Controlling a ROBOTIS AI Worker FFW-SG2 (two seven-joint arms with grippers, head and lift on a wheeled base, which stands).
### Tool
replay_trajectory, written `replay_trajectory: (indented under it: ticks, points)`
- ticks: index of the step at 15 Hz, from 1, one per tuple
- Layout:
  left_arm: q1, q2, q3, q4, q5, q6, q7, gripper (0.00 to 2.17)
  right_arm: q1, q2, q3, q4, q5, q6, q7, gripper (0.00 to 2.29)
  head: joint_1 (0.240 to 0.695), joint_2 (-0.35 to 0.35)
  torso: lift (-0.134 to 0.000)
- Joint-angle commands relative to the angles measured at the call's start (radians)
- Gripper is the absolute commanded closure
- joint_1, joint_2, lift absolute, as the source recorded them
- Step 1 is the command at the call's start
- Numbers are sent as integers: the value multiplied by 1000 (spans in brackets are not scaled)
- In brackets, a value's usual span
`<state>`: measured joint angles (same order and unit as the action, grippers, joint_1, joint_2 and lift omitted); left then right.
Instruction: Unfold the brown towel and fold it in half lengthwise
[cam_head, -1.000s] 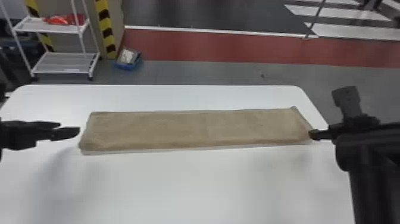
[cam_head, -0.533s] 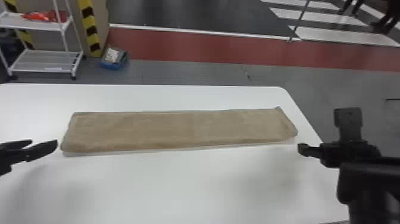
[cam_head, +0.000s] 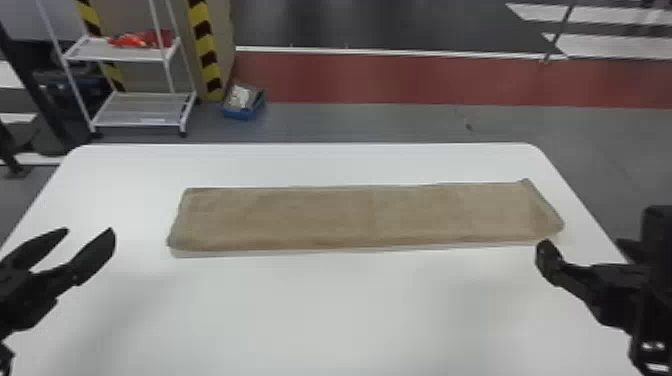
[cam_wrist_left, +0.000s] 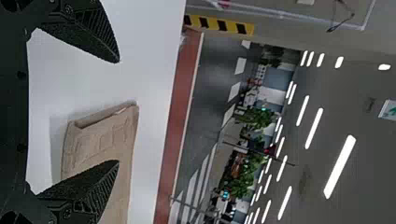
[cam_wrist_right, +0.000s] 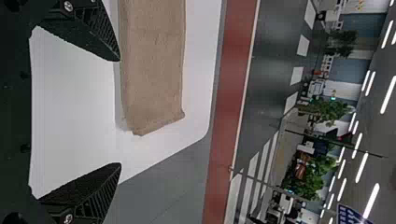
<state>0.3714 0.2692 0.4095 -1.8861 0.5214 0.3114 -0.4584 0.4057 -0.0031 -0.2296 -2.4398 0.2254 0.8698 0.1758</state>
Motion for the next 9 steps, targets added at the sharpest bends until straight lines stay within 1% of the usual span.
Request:
replay_trajectory:
  ticks: [1,3,5,6,7,8,9]
  points:
    - [58,4,0,47,6,-186,35,124,100,4,9,27,-127,-294,-15,83,695,20,-123]
    - [98,5,0,73,6,-235,34,124,137,4,15,117,-167,-628,1,83,695,80,-123]
    - [144,5,-1,78,6,-300,37,130,168,4,53,180,-170,-766,-4,87,695,124,-123]
    - [159,5,-5,76,8,-333,64,130,188,4,70,205,-170,-837,-19,90,695,138,-123]
    - [181,7,-17,74,5,-426,126,124,214,4,84,234,-169,-904,-45,90,695,171,-123]
    - [192,7,-28,70,2,-468,170,130,228,4,87,254,-170,-941,-53,90,695,191,-123]
    - [202,5,-31,65,2,-484,196,124,242,4,87,275,-170,-984,-62,90,695,208,-123]
